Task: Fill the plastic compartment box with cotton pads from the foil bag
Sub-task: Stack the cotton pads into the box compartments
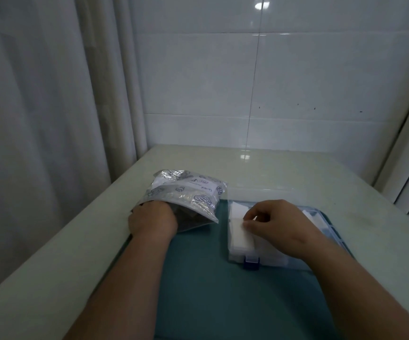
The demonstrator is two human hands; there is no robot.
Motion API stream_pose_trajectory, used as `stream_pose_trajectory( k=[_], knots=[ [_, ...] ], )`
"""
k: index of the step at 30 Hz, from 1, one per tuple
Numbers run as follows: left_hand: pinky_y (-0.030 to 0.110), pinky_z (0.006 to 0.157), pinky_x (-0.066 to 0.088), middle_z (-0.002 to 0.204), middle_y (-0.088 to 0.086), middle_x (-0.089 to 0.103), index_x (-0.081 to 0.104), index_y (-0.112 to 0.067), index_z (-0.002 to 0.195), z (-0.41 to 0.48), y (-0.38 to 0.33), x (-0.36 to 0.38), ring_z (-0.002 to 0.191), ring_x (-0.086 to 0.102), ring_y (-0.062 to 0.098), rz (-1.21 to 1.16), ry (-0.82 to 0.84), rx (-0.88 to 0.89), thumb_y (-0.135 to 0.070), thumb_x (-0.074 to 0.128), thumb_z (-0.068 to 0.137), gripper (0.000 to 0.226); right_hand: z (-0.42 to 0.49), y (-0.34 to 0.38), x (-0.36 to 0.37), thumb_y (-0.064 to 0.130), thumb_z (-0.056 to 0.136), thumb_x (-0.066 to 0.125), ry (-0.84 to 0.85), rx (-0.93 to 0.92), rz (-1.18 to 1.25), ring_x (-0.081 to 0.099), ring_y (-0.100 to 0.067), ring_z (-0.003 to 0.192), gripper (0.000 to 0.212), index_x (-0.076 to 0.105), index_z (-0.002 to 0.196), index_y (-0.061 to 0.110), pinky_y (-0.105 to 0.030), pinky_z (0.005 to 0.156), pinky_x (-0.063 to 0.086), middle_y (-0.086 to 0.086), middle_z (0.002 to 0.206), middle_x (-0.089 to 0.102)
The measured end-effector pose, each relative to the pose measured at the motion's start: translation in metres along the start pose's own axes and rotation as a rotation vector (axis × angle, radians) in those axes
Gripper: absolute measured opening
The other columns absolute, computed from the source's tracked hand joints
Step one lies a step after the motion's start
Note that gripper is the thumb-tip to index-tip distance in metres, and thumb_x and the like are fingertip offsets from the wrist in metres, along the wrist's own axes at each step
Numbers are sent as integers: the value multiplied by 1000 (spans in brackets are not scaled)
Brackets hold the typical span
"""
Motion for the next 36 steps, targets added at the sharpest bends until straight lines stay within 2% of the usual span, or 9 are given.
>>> stream_pose_trajectory(
  k=[5,12,18,21,24,28,31,33,36],
  knots=[
    [36,101,43,141,12,51,51,-9,138,-4,-5,-5,127,52,30,-100,-32,4,-19,57,91,49,-1,11,3,35,87,65,-53,-107,-14,56,0,86,4,64,90,37,-15,70,42,19,93,58],
    [38,110,34,149,17,41,40,-9,147,1,-15,-7,133,42,33,-346,-72,109,-14,52,91,58,-6,30,19,44,88,60,31,-292,-185,37,-7,124,33,55,121,44,-32,108,31,17,134,46],
    [34,110,32,147,17,43,44,-9,145,-3,-23,-14,135,40,30,-410,-123,151,-18,53,95,51,-6,40,39,66,90,40,132,-334,-460,13,-12,146,53,36,141,50,-39,119,6,15,155,27],
    [33,99,42,132,11,59,60,-14,130,-6,-29,-22,121,53,28,-413,-190,214,-12,52,89,42,-5,43,43,69,89,36,147,-305,-525,9,-12,147,63,29,146,42,-44,120,-1,15,157,24],
    [30,80,46,106,7,70,74,-17,97,-19,-36,-37,100,61,26,-351,-208,242,-10,52,86,25,-3,40,39,68,89,37,106,-282,-509,12,-10,146,69,25,149,36,-45,120,2,15,157,25],
    [28,64,39,80,-1,67,69,-19,70,-37,-48,-59,76,56,18,-395,-315,362,-11,55,79,19,-1,34,32,66,90,39,48,-269,-470,19,-9,144,67,27,148,36,-40,119,9,14,156,27],
    [24,53,30,62,-4,53,55,-18,53,-41,-48,-71,63,47,16,-425,-369,405,-7,57,72,23,-2,35,29,61,92,41,41,-275,-449,22,-10,143,61,28,147,38,-37,118,13,15,155,30],
    [16,52,26,56,-7,45,44,-24,48,-43,-46,-80,61,44,16,-451,-408,442,-5,58,68,31,-4,37,28,59,93,42,44,-286,-435,24,-11,142,59,29,146,39,-38,117,15,14,154,32],
    [14,55,31,54,-3,53,50,-19,49,-40,-42,-83,61,49,16,-547,-381,433,-3,60,66,25,-5,39,28,56,94,43,45,-301,-422,28,-12,140,55,32,145,40,-38,115,17,14,152,35]
  ],
)
Point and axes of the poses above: each hand's wrist, its own z-axis towards the middle knuckle, its own x-axis out of the palm, y = z × x, the point moved 6 cm from there along z, towards the middle knuckle
